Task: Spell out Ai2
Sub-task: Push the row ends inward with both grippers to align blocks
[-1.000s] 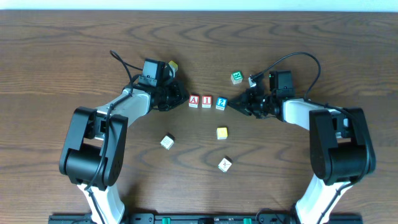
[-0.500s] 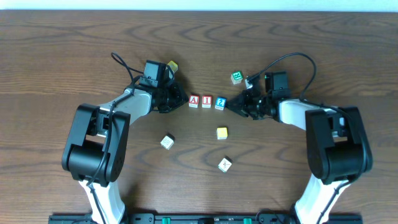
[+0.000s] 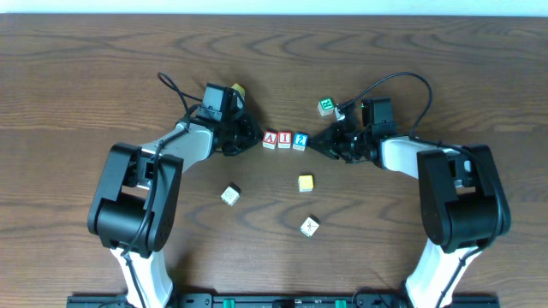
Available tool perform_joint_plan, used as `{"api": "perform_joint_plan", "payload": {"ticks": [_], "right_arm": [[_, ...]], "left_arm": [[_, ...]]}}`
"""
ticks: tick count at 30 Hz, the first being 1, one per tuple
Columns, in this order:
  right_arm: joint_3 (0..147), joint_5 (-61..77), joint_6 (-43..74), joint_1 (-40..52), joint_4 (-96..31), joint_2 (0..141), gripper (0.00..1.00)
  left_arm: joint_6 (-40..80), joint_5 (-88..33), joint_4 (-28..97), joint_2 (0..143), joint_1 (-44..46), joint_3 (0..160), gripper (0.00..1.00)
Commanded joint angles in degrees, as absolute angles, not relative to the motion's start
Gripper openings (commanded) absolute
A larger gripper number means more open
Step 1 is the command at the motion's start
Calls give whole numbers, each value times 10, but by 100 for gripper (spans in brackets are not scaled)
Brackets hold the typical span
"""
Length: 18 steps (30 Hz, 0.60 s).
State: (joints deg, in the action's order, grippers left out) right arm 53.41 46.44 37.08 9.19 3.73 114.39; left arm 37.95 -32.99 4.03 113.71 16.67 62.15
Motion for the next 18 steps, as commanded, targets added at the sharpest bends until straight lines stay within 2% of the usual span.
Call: {"api": "perform_joint_plan", "payload": {"ticks": [1,18], "right_arm": [[537,465,377,97,41,1151,1],[548,469,377,106,63,1151,1]], "left_arm": [[389,-324,39,1143,170,620,6],[403,-326,42,1143,177,620,6]]}}
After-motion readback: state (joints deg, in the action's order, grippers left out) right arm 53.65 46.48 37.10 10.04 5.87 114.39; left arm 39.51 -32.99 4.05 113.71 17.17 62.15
